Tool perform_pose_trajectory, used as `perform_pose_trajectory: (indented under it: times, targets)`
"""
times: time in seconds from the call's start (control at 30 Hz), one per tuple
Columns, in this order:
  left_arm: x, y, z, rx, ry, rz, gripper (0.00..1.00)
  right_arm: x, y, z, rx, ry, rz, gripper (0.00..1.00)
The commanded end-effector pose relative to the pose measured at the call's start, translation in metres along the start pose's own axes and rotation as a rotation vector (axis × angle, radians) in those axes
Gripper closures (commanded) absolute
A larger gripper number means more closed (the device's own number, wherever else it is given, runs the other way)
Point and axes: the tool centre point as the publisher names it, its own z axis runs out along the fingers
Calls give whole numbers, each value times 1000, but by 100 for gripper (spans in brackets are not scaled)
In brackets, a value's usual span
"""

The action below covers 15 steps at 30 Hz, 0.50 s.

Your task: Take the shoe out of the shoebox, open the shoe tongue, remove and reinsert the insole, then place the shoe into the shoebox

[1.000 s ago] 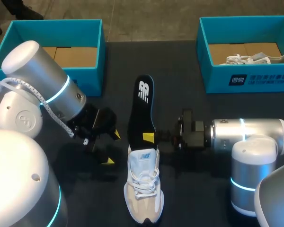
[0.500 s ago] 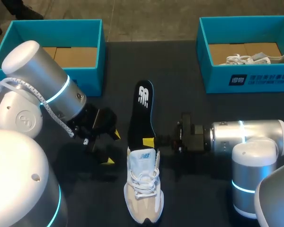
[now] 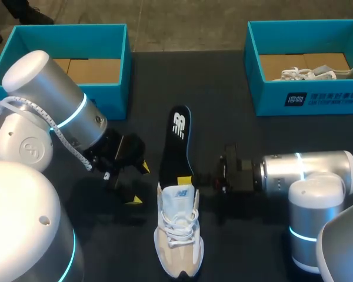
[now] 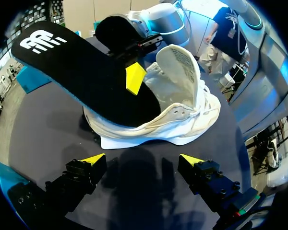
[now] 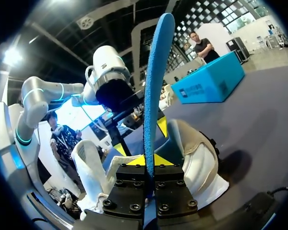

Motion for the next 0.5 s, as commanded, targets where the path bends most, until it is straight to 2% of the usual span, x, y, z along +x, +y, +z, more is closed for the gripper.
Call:
perform_pose_trajectory:
  times: [0.03,0.27,0.5]
  targets:
    - [1,0,1,-2,-2,-1,0,2,-6,-1,28,-1,14,100]
    - [1,0,1,-2,-2,-1,0,2,-10,-1,46,7,31,100]
    - [1,0,1,-2,-2,-1,0,2,-6,0,37,22,19,100]
